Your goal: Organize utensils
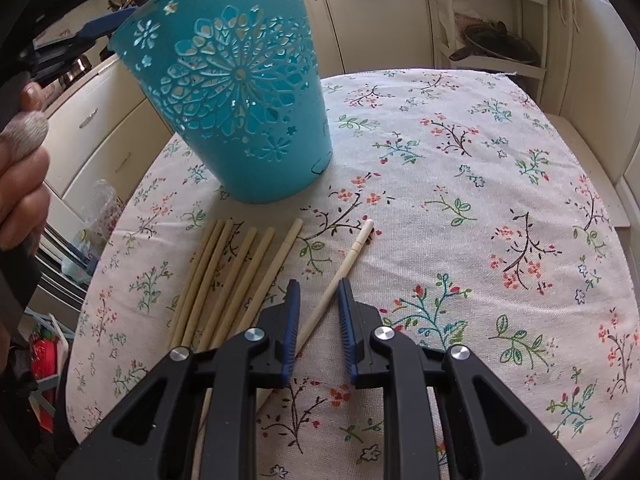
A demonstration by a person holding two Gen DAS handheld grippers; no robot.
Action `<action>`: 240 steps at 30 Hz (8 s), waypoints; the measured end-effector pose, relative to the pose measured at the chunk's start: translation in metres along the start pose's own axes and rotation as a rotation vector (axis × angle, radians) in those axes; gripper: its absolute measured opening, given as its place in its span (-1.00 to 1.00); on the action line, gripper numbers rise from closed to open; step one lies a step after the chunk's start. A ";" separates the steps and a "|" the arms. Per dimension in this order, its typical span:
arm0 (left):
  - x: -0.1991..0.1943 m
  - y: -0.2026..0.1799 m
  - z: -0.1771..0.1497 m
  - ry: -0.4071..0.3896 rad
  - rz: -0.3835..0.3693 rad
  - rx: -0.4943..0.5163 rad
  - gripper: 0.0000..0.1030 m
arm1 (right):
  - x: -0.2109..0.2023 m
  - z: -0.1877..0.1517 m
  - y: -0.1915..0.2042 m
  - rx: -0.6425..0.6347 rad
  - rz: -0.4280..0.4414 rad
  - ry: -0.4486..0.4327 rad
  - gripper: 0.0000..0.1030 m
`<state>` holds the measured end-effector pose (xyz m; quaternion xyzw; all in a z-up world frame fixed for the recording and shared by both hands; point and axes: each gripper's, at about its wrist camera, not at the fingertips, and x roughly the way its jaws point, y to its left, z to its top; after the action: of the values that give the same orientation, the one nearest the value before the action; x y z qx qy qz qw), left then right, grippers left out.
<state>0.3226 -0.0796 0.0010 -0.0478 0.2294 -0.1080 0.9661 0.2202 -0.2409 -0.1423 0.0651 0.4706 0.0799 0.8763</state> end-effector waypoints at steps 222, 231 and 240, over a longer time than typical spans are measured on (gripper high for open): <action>-0.008 0.057 -0.137 0.295 0.155 0.022 0.77 | -0.012 -0.020 0.025 -0.115 -0.054 -0.002 -0.74; 0.001 0.055 -0.139 0.341 0.166 0.026 0.85 | -0.019 -0.023 0.011 -0.032 0.022 0.026 -0.88; 0.007 0.061 -0.141 0.375 0.156 -0.002 0.85 | -0.055 -0.023 -0.008 0.168 0.256 -0.039 -0.89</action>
<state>0.2762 -0.0283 -0.1365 -0.0101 0.4084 -0.0398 0.9119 0.1716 -0.2584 -0.1119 0.1992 0.4465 0.1502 0.8593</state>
